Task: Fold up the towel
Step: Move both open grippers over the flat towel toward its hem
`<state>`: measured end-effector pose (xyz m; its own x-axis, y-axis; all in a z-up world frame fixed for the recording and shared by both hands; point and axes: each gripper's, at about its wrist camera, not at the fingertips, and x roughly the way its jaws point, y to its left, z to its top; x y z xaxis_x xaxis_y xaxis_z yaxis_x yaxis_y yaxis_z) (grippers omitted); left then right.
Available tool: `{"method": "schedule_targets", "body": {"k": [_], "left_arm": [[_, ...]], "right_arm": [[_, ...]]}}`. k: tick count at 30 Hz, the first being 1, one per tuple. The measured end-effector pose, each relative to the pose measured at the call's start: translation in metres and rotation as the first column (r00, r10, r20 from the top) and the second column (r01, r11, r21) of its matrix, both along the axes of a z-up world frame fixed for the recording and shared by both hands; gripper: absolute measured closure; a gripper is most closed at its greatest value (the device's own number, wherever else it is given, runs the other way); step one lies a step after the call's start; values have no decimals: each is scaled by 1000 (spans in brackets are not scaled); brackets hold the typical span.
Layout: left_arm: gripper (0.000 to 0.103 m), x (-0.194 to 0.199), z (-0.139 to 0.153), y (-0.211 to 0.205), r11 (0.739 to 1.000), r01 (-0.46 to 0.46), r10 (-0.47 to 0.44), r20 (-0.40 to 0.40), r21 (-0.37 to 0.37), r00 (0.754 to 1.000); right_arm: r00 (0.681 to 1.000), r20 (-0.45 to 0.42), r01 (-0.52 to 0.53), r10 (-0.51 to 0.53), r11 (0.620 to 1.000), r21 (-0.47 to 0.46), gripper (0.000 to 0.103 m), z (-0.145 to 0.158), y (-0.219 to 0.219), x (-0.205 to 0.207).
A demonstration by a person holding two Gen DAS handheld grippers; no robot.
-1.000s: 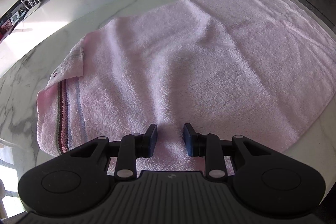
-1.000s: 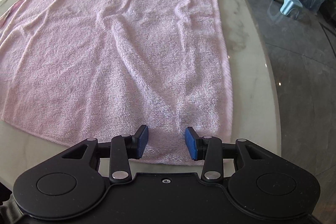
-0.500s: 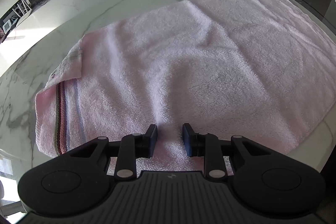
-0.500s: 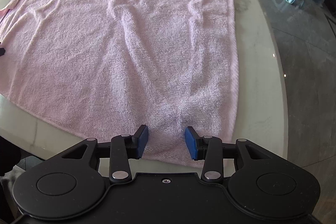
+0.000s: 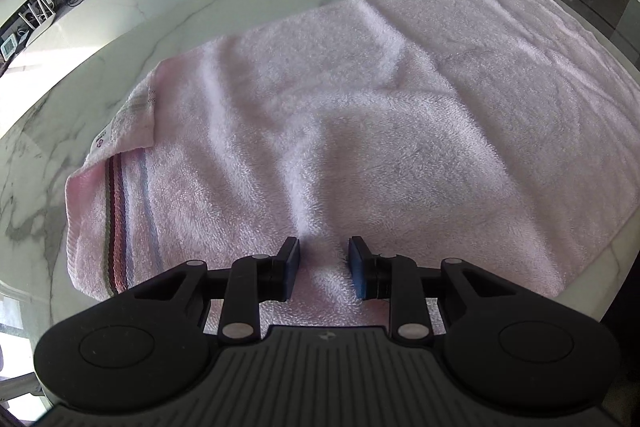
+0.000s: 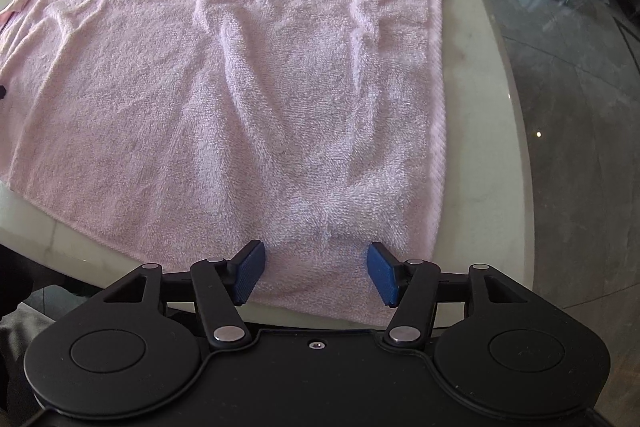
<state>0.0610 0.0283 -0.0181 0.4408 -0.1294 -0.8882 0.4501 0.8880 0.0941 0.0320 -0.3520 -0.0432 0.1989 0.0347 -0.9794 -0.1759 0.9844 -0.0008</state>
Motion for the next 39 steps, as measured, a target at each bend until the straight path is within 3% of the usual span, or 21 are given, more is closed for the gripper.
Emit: {"method": "schedule_targets", "body": {"k": [3, 7, 10, 14, 16, 21, 26, 39], "left_arm": [[76, -15, 11, -5, 1000, -19, 20, 16, -7, 1000], [62, -27, 23, -19, 998, -46, 47, 25, -46, 999], [62, -33, 27, -32, 997, -28, 30, 24, -78, 999], [65, -33, 20, -42, 1000, -2, 2, 15, -24, 1000], [74, -30, 14, -38, 1000, -9, 9, -1, -6, 1000], [78, -25, 4, -27, 999, -32, 32, -35, 6, 999], [79, -26, -1, -21, 999, -36, 36, -58, -9, 998], [80, -25, -1, -31, 999, -14, 10, -76, -52, 997]], "right_arm": [[998, 19, -57, 57, 998, 17, 50, 8, 6, 6], [987, 40, -154, 155, 988, -29, 50, 15, 25, 23], [969, 44, -242, 244, 969, -41, 51, 12, 45, 34], [937, 26, -347, 349, 935, -79, 52, 14, 54, 24], [917, 17, -395, 398, 914, -88, 58, 20, 51, 10], [875, -21, -484, 484, 871, -85, 85, 11, 64, 9], [854, -40, -520, 518, 852, -64, 87, 1, 72, 14], [845, -36, -535, 534, 845, -33, 86, 1, 76, 13]]}}
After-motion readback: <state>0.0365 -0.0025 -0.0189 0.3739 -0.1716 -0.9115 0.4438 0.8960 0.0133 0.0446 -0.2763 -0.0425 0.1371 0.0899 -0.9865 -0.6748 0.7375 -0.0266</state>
